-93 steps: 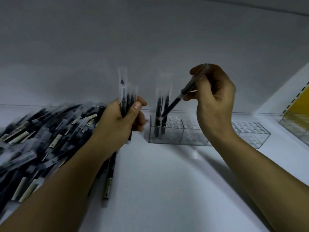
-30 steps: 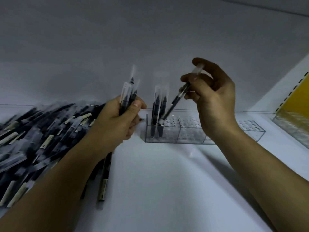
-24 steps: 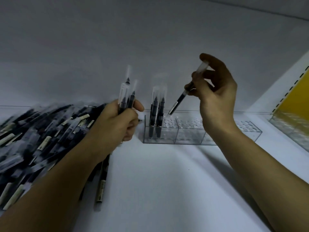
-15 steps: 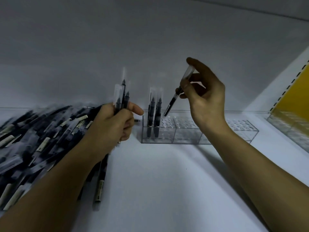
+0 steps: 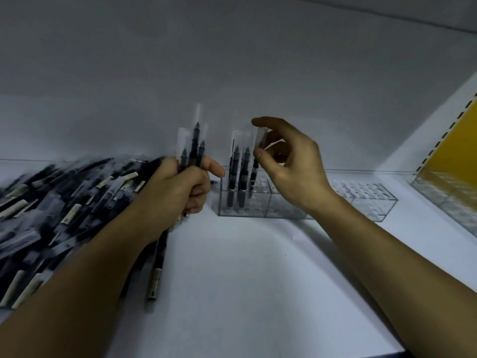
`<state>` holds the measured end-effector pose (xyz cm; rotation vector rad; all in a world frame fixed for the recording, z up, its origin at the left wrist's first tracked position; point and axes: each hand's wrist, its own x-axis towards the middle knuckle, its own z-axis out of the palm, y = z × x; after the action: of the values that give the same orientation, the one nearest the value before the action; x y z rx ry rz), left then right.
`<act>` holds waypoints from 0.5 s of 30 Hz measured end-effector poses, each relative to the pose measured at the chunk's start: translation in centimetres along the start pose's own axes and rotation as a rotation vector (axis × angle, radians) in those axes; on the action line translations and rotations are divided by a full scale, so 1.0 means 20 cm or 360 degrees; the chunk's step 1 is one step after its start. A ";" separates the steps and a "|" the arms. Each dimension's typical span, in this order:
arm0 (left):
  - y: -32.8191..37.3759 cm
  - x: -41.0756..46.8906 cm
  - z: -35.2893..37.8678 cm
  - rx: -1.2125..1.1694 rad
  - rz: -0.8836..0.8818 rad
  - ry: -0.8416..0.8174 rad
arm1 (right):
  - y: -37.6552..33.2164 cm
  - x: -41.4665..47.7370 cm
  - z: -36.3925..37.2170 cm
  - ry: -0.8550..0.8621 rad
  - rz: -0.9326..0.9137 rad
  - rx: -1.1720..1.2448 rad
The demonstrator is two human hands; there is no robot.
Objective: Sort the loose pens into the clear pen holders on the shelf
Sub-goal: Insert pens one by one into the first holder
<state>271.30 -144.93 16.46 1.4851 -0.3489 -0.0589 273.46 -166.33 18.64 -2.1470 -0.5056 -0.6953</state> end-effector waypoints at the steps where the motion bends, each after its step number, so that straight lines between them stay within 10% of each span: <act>1: 0.00 0.00 0.00 -0.0021 0.0004 -0.0048 | 0.00 0.00 0.00 0.0000 -0.0010 -0.0047; 8: -0.01 0.00 0.00 -0.0078 0.0018 -0.0351 | -0.08 -0.05 0.01 0.0414 -0.0464 -0.0161; 15: -0.02 -0.02 0.00 -0.0032 0.0038 -0.0381 | -0.15 -0.09 0.08 -0.0039 -0.0254 0.0483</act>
<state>271.01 -144.85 15.92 1.4568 -0.5573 -0.2218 270.98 -163.46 18.34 -1.8464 -0.7522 -0.6348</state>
